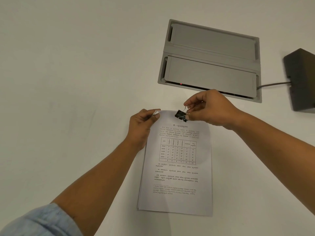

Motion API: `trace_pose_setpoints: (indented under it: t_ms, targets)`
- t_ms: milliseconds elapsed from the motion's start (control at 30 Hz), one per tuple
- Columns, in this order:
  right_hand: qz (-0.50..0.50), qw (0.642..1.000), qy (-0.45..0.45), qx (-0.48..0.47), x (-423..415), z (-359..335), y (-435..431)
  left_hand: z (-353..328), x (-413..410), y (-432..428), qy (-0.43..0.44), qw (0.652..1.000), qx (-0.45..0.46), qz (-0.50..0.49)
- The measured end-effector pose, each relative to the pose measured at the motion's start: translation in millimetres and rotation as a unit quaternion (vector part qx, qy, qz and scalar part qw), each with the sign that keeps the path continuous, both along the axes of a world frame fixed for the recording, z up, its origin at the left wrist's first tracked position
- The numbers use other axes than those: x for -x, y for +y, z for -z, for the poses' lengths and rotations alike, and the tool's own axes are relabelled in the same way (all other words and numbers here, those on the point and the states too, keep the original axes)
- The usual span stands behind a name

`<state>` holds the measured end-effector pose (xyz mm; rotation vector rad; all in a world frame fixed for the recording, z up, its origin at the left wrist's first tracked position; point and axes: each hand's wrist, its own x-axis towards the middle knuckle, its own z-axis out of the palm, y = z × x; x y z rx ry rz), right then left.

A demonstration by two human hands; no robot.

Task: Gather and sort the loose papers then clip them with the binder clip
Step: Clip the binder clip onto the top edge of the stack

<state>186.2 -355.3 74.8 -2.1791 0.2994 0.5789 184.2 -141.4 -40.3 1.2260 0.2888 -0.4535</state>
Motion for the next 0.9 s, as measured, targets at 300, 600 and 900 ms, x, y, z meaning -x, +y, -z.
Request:
trace_pose_setpoints:
  t_ms: [300,600,900]
  targets:
    - [-0.053,0.995,-0.048,0.065,-19,0,11,-3,0,-1,-0.002,1.0,0.011,-0.007]
    - [-0.12,0.987,-0.059,0.085,-36,5,13,-1,-2,-1,-0.007,1.0,0.013,0.001]
    - [-0.17,0.979,-0.054,0.102,-51,10,15,-1,-2,-2,-0.014,1.0,0.0,0.002]
